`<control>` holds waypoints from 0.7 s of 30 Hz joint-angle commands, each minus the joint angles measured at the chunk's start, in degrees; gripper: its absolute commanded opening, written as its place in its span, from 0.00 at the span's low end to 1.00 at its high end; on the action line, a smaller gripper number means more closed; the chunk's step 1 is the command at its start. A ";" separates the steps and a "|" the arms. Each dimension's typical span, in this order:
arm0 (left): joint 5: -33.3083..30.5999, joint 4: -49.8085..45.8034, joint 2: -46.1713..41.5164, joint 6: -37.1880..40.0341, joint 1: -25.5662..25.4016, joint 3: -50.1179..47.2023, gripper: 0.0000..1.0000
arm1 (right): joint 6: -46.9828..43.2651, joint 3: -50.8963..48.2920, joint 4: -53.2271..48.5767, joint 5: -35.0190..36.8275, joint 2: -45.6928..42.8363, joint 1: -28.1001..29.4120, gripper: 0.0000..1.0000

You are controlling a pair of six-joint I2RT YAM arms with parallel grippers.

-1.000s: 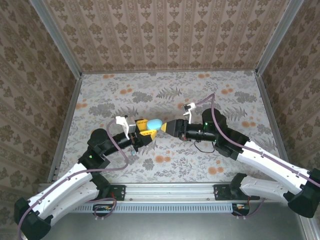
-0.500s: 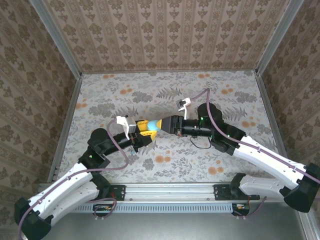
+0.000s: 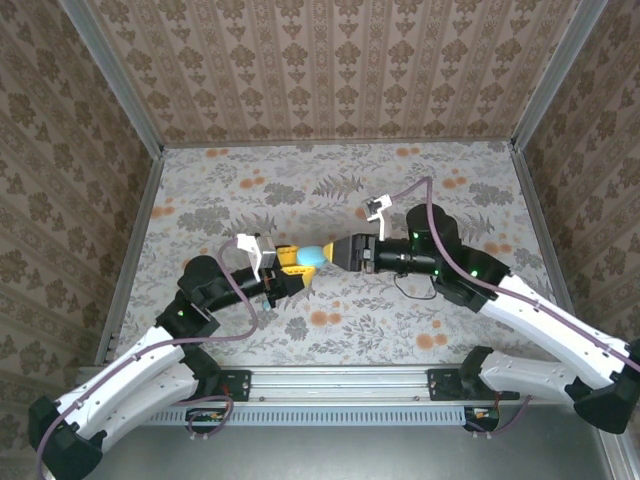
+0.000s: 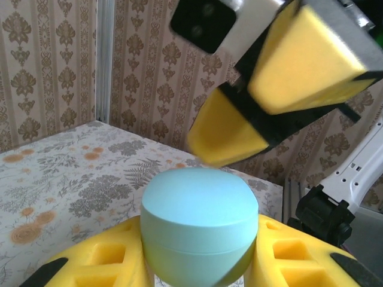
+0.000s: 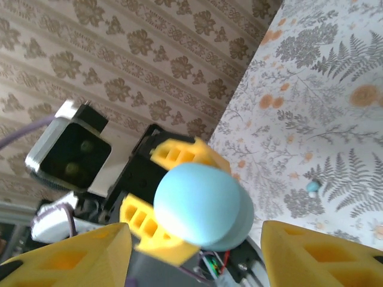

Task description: Insert wireless bluetooth earbuds into charging case

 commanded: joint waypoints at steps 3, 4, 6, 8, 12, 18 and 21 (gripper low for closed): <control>3.54 -1.76 -0.67 -0.41 1.28 3.38 0.29 | -22.70 4.45 -16.40 3.60 -2.36 1.93 0.62; 4.22 -1.84 -0.58 -0.66 1.49 3.64 0.29 | -24.30 4.54 -16.67 3.76 -2.28 2.03 0.62; 5.43 -2.01 -0.49 -1.15 1.76 4.05 0.29 | -26.77 4.89 -18.25 3.28 -1.80 2.00 0.63; 6.08 -2.01 -0.27 -1.70 1.88 4.25 0.29 | -28.26 5.47 -17.83 2.38 -1.04 2.07 0.65; 6.54 -1.26 0.12 -2.39 1.89 4.25 0.29 | -30.15 7.27 -17.59 1.17 1.76 2.64 0.65; 7.84 -0.88 1.37 -2.65 1.90 4.62 0.29 | -30.30 9.76 -17.26 0.99 4.64 3.00 0.66; 8.61 -0.63 1.88 -2.84 1.91 4.73 0.29 | -30.10 10.55 -15.11 0.69 5.09 2.95 0.66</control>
